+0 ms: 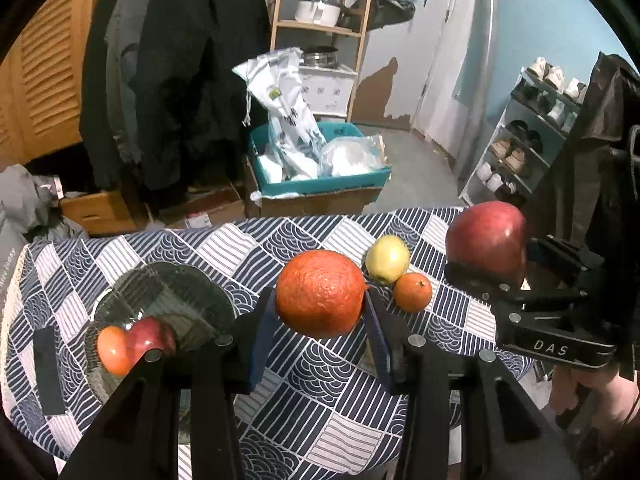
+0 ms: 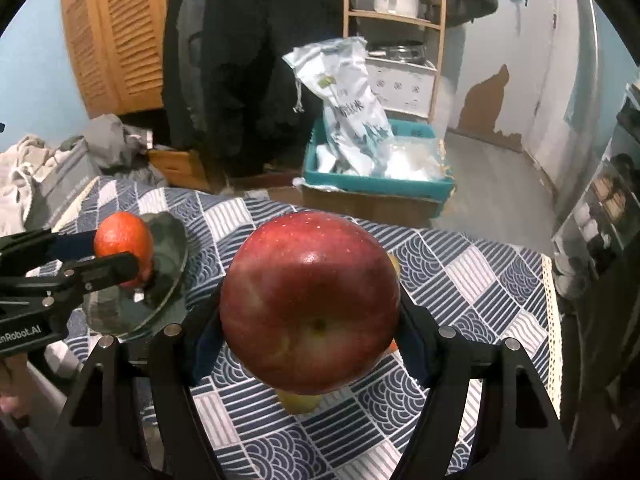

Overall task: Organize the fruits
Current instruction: 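Carry the red apple over the glass bowl with the right tool while the left tool carries the orange there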

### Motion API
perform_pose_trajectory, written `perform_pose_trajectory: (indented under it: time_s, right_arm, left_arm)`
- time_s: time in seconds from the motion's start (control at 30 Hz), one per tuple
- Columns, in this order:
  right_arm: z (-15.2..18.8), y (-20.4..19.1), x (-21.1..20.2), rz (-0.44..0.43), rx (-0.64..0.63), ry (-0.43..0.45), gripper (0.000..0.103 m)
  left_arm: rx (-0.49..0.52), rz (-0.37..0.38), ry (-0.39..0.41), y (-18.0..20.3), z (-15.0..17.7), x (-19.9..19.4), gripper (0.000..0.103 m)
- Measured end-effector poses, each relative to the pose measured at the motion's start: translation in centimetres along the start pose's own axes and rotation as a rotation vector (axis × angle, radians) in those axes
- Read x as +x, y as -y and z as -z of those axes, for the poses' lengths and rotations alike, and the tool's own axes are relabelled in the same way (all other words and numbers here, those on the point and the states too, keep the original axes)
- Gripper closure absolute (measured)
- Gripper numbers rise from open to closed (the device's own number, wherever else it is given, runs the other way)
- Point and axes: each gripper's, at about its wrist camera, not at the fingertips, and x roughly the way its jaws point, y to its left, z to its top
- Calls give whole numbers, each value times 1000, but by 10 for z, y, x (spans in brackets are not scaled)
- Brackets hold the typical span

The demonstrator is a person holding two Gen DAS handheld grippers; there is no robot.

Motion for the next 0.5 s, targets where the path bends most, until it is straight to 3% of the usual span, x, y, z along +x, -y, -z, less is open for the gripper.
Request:
perform_pose_trajectory:
  time_s: [0.5]
  right_arm:
    - [-17, -35, -21, -54, -49, 51, 29]
  left_arm:
    - [-44, -8, 70, -22, 0, -37, 59]
